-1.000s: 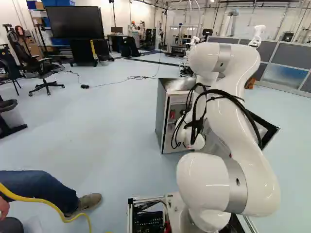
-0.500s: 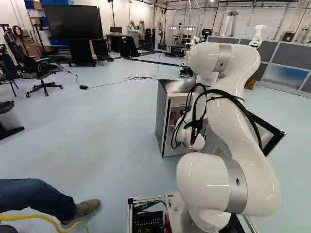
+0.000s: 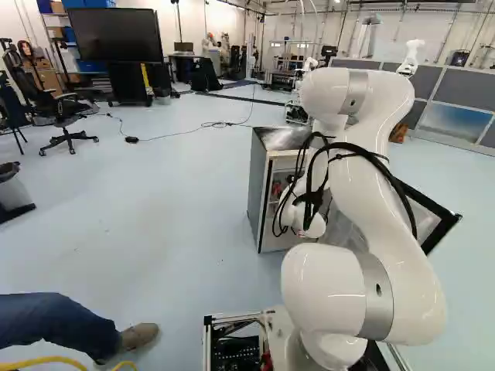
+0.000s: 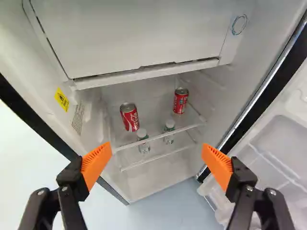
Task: Grab a drink from the fridge
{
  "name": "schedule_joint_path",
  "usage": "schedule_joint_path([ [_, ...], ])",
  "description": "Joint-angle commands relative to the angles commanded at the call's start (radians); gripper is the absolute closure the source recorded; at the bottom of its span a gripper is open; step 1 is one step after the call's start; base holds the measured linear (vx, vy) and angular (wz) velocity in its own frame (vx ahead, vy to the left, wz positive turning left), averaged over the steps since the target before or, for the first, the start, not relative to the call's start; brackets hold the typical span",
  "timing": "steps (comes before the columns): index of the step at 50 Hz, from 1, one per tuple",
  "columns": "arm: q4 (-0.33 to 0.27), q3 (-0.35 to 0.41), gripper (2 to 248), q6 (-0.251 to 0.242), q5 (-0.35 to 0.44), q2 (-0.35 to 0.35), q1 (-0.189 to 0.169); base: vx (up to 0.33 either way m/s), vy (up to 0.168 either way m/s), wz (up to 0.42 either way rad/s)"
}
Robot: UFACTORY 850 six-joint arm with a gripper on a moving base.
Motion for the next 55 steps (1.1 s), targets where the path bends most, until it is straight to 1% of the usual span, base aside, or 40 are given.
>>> schedule_joint_path([
  [28,0.0,0.0,3,0.0,0.0,0.0,0.0,0.0,0.0,0.0],
  [55,0.0,-0.011,3,0.0,0.0,-0.006,-0.017,0.0,0.0,0.0],
])
